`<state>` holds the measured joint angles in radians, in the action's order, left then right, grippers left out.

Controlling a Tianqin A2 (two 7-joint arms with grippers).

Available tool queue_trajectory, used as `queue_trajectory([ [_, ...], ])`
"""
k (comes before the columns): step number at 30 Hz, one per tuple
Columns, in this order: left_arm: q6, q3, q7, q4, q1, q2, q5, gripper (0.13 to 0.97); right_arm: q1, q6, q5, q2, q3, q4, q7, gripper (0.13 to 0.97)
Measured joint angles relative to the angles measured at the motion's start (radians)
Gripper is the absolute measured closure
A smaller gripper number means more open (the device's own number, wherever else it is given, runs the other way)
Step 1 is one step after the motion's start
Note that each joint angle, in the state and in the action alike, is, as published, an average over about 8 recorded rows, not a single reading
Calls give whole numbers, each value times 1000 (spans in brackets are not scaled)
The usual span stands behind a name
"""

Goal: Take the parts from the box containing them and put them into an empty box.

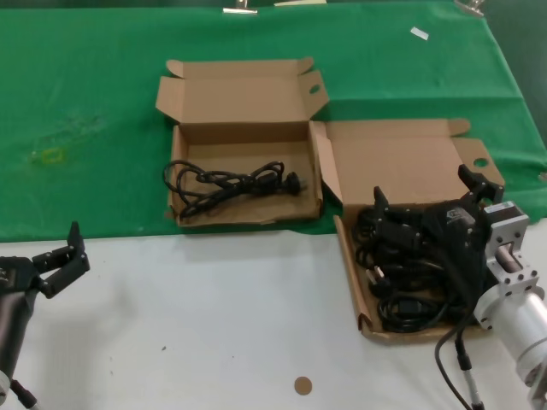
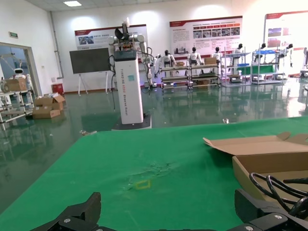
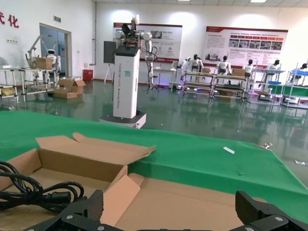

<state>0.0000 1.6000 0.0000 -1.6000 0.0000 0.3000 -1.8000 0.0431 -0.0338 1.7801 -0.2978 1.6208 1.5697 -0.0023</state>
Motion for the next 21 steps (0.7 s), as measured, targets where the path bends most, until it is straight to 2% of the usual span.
queue_trajectory([
  [21,0,0,0,0,0,0,0,132,0,0,0,0,0,0,0,129],
])
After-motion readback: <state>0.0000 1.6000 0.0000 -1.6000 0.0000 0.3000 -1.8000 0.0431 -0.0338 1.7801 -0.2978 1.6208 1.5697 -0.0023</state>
